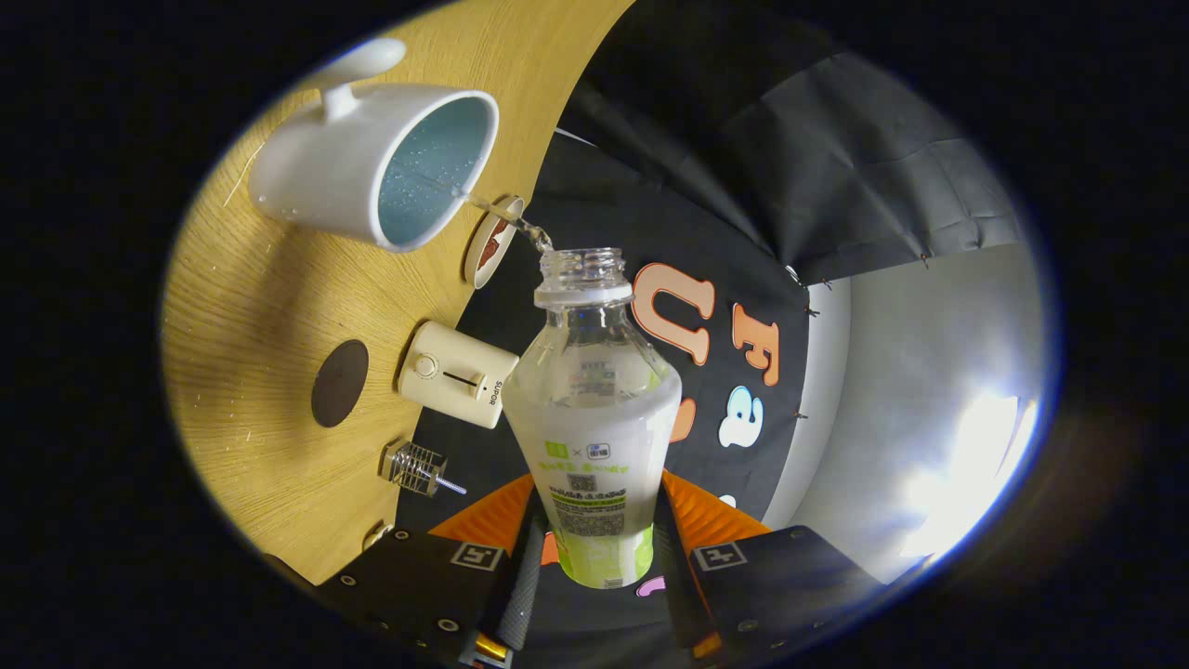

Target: Take the bottle from table, then pour the juice into the cup, finally place the bottle on the coaster

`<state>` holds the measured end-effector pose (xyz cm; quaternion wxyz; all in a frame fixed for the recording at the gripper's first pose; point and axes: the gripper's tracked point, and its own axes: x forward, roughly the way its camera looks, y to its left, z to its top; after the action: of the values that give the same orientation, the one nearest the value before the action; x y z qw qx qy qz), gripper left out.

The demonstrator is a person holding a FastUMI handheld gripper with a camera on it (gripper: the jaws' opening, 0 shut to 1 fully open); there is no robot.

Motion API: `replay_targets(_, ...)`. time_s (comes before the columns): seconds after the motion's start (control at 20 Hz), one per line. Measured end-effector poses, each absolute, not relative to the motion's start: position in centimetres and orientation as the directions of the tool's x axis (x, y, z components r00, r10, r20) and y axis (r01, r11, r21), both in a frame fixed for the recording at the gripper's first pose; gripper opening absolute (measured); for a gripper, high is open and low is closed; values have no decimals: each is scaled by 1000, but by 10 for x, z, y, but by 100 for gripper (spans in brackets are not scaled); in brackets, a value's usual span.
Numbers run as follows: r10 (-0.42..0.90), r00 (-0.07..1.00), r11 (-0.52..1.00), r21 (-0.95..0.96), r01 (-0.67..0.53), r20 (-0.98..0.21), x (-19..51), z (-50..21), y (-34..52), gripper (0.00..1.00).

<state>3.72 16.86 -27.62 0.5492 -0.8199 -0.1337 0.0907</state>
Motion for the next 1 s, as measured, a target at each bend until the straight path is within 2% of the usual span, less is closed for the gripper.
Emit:
replay_targets(0.7, 342, 940, -386, -910, 148, 7, 46, -266, 172, 59)
replay_targets(1.0, 304, 953, -357, -927, 117, 3, 46, -264, 166, 59)
